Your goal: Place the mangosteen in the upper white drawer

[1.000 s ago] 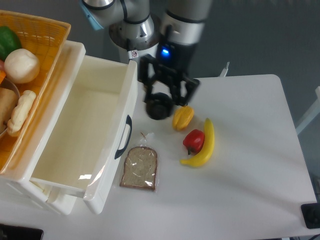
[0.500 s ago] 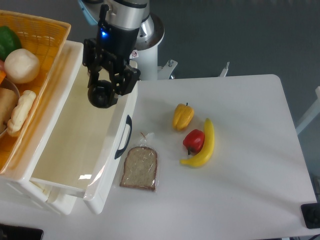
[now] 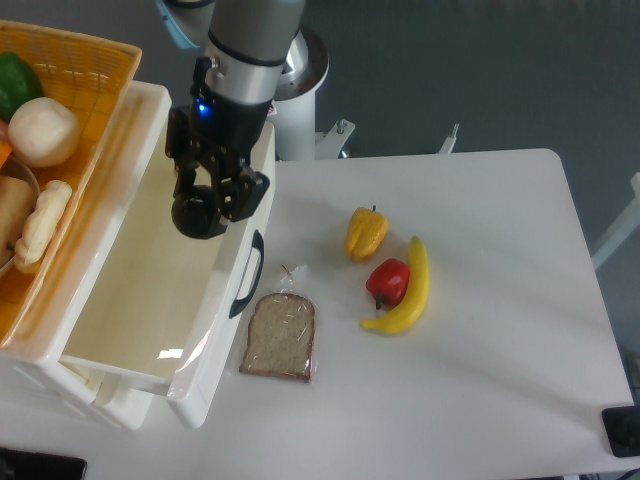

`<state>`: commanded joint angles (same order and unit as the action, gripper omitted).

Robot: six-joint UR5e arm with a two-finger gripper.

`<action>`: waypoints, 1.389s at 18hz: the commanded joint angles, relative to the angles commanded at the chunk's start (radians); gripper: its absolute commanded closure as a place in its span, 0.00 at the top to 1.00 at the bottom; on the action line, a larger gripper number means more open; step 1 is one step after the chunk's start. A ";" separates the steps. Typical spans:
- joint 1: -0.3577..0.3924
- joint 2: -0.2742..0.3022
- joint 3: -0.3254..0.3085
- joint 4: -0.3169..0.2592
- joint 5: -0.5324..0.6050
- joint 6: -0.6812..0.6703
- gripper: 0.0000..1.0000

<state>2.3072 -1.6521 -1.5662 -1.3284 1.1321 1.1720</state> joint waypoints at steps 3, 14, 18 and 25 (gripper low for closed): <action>-0.022 -0.008 -0.003 -0.002 0.000 0.000 0.04; -0.034 -0.026 -0.006 0.000 0.000 0.002 1.00; -0.038 -0.031 -0.006 -0.002 0.000 0.002 1.00; -0.020 -0.026 0.018 0.018 -0.003 -0.095 1.00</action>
<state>2.2870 -1.6782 -1.5478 -1.3102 1.1290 1.0770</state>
